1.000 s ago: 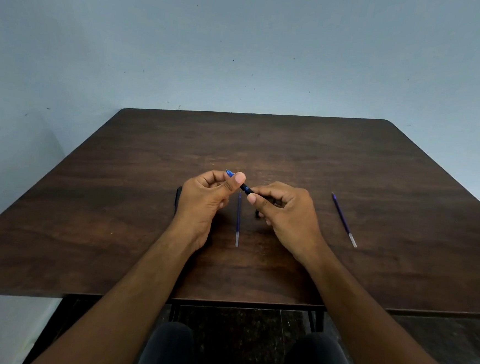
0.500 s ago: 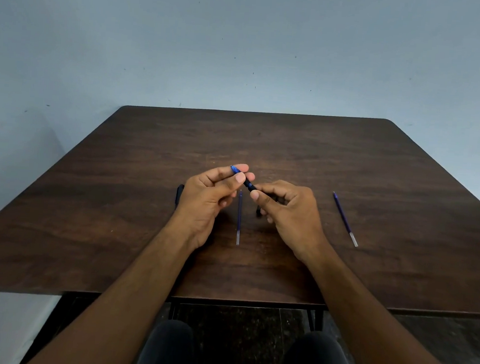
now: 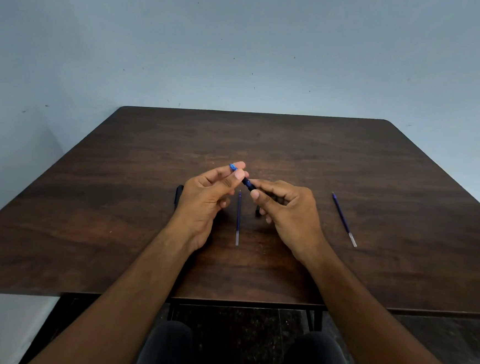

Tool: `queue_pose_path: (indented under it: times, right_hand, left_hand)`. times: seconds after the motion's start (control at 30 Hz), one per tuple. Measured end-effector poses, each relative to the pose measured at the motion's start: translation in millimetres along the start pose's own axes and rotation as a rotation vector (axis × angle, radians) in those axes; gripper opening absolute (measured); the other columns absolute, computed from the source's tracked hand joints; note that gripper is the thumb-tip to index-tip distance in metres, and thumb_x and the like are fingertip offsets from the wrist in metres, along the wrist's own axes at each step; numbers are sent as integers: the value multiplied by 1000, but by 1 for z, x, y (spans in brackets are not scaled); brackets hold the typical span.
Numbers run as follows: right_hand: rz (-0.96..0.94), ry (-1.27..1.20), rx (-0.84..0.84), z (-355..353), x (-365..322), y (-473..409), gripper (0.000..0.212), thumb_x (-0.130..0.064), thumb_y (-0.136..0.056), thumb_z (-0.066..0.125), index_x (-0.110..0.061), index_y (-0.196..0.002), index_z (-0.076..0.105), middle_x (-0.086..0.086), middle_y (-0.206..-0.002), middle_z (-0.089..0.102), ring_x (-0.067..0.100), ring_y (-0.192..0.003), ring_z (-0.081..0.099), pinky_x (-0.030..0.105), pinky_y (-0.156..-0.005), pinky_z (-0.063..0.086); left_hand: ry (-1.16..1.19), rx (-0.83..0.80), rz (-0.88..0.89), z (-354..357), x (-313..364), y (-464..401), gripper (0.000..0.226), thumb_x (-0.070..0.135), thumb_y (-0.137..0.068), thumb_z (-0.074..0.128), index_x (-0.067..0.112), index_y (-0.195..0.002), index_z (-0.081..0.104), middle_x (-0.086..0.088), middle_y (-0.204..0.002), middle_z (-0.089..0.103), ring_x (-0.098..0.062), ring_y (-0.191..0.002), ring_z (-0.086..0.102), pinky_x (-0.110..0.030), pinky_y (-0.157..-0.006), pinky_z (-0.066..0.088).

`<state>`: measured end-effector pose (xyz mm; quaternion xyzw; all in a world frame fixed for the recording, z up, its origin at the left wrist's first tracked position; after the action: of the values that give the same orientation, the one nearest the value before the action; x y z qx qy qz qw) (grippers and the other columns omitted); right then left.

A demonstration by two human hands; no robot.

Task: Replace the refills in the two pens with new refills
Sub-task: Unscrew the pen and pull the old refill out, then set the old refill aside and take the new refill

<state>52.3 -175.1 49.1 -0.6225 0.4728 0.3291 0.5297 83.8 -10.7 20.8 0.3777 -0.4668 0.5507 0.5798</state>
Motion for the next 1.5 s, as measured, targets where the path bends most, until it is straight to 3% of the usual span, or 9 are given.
queue_pose_path:
  times: [0.17,0.4,0.53,0.77,1.03,1.17,1.3,1.4,1.5]
  right_hand:
    - [-4,-10,9,-1,-2,0,25,-14,-87,76,-17,-112,77,1,-84,73,4,-57,60,21,-55,52]
    - [36,-44,12,-1,2,0,24,-11,-85,78,-14,-108,78,1,-79,74,22,-56,64,40,-61,61]
    - [56,-62,6,1,4,1,22,-9,-86,77,-20,-105,77,0,-70,74,14,-54,62,31,-57,59]
    - [26,-31,42,-4,0,1,10,-20,-88,77,-18,-97,80,-7,-79,74,2,-56,61,14,-51,46]
    - [28,44,89,-13,0,0,5,-14,-86,78,-14,-89,81,-11,-71,69,-1,-59,60,12,-54,42]
    - [-4,160,106,-16,-6,-1,6,-17,-85,78,-21,-88,81,-11,-79,73,4,-73,67,18,-66,53]
    - [-25,261,140,-21,-9,0,8,-18,-84,78,-26,-85,79,-15,-80,72,1,-79,67,12,-70,52]
    - [-26,294,217,-31,-9,-1,7,-19,-84,78,-24,-81,79,-14,-79,72,2,-77,65,10,-66,49]
    - [-20,317,288,-38,-10,1,7,-21,-85,76,-25,-80,79,-12,-78,72,5,-73,65,13,-64,50]
  left_hand:
    - [1,-2,10,1,-1,1,30,23,-81,79,22,-111,79,-2,-110,78,-3,-89,64,-21,-66,42]
    - [44,51,-1,-4,-3,-2,35,28,-74,82,15,-107,78,6,-86,75,0,-62,53,-21,-58,40]
    - [21,59,-17,-5,-4,-1,36,29,-74,82,16,-107,78,5,-90,76,0,-67,57,-23,-61,41]
    - [10,21,-6,-1,-1,1,32,29,-75,83,20,-106,80,3,-97,77,-2,-75,59,-20,-61,44]
    - [35,69,-43,-4,-4,-1,21,20,-84,77,20,-105,80,8,-99,77,1,-65,55,-21,-66,47]
    - [132,83,-33,-4,-3,-2,23,16,-84,76,15,-106,79,6,-99,75,-3,-64,49,-20,-60,43]
    - [204,131,-18,-10,0,-3,22,14,-84,74,11,-105,78,5,-98,76,-4,-61,47,-19,-56,39]
    - [4,169,2,-13,3,1,19,9,-89,73,13,-106,80,6,-91,76,-2,-64,51,-17,-59,41]
    - [-454,165,152,0,17,9,23,10,-89,74,20,-109,78,18,-85,76,9,-79,68,-9,-72,49]
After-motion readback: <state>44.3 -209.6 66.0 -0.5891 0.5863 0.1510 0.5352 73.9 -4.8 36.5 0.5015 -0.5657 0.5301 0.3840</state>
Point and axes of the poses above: each hand's wrist, its own y-axis away from the middle knuckle, its own z-axis out of the palm, x = y × z, the point moved 10 cm from there along -y, towards the middle knuckle
